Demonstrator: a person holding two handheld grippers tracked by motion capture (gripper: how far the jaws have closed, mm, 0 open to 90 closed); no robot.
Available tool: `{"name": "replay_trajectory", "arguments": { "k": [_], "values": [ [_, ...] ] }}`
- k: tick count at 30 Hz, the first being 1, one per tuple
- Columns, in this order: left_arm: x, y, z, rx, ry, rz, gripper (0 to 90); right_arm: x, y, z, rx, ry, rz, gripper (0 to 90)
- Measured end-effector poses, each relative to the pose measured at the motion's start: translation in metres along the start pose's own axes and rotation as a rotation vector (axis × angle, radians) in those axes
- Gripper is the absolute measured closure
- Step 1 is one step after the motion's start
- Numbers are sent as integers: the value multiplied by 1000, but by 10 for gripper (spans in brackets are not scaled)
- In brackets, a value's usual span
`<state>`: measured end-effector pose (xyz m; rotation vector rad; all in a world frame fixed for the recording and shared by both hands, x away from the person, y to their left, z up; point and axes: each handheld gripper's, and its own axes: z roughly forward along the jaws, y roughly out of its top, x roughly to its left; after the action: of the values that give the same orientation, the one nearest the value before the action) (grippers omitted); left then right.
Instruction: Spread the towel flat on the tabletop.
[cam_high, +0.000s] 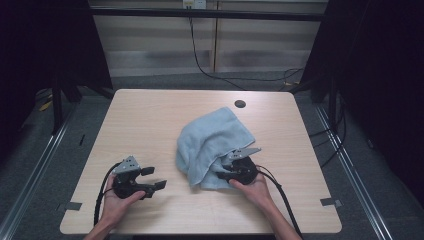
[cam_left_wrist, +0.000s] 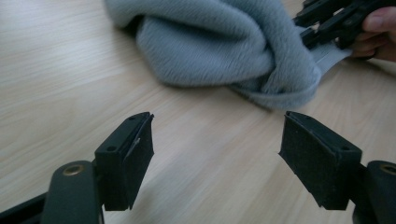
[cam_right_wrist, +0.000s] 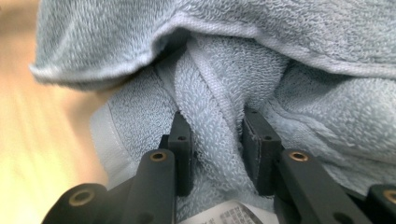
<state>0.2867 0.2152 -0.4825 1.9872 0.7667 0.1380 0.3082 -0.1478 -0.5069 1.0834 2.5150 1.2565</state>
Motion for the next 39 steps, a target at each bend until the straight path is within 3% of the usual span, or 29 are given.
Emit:
{"name": "replay_trajectory", "arguments": {
  "k": [1, 3, 7, 10, 11, 12, 13, 14, 15, 17, 18, 19, 20, 21, 22, 24, 25, 26, 27, 28, 30, 31, 32, 33, 34, 37, 39],
  "values": [
    [-5, 3, 3, -7, -25, 8, 250, 8, 3, 6, 2, 24, -11, 683],
    [-8, 4, 5, -7, -39, 10, 249, 11, 5, 8, 7, 29, -21, 683],
    [-17, 5, 15, 4, -38, 64, 227, 22, 11, 17, 12, 68, -34, 682],
    [-17, 6, 25, 10, -63, 57, 230, 26, 12, 17, 11, 84, -40, 630],
    [-17, 6, 31, 38, -60, 66, 272, 26, 12, 16, 12, 81, -43, 592],
    [-17, 6, 31, 38, -60, 66, 377, 26, 11, 14, 9, 72, -41, 561],
    [-18, 6, 34, 42, -66, 78, 377, 26, 11, 14, 9, 72, -41, 561],
    [-18, 6, 35, 39, -66, 97, 488, 25, 11, 12, 3, 66, -34, 538],
    [-16, 7, 34, 41, -83, 90, 660, 23, 9, 7, -12, 48, -29, 521],
    [-13, 8, 32, 38, -82, 70, 696, 23, 8, 5, -14, 41, -29, 522],
    [-10, 8, 29, 36, -82, 42, 749, 23, 5, 2, -9, 28, -41, 589],
    [-10, 8, 29, 36, -82, 42, 761, 23, 5, 1, -9, 27, -47, 644],
    [-8, 8, 27, 25, -70, 36, 761, 23, 5, 1, -9, 27, -47, 644],
    [-6, 9, 24, 5, -73, 11, 778, 24, 6, -3, -11, 21, -47, 733],
    [-3, 11, 18, -31, -75, -14, 783, 24, 6, -5, -9, 18, -50, 760],
    [0, 13, 14, -53, -79, -30, 787, 25, 7, -7, -15, 3, -54, 796],
    [3, 15, 8, -87, -80, -57, 789, 24, 9, -11, -25, -13, -56, 806],
    [5, 17, 3, -114, -78, -73, 792, 21, 13, -25, -71, -26, -40, 817],
    [10, 22, -10, -180, -49, -100, 794, 19, 14, -31, -89, -36, -35, 821],
    [14, 25, -16, -211, -44, -127, 797, 17, 16, -39, -112, -42, -30, 823],
    [17, 28, -23, -231, -31, -134, 803, 16, 17, -47, -129, -57, -23, 825],
    [20, 32, -30, -255, -8, -133, 805, 10, 19, -65, -170, -81, -17, 826],
    [23, 37, -36, -291, -13, -161, 807, 8, 20, -71, -180, -90, -15, 826],
    [24, 39, -38, -299, 2, -160, 808, 6, 20, -79, -201, -103, -10, 826],
    [24, 39, -38, -299, 2, -160, 808, 6, 20, -79, -201, -103, -10, 826],
    [21, 53, -42, -329, -13, -155, 809, -3, 26, -108, -252, -139, -12, 823],
    [18, 58, -42, -341, -19, -146, 809, -3, 29, -113, -259, -149, -18, 823]
  ]
}}
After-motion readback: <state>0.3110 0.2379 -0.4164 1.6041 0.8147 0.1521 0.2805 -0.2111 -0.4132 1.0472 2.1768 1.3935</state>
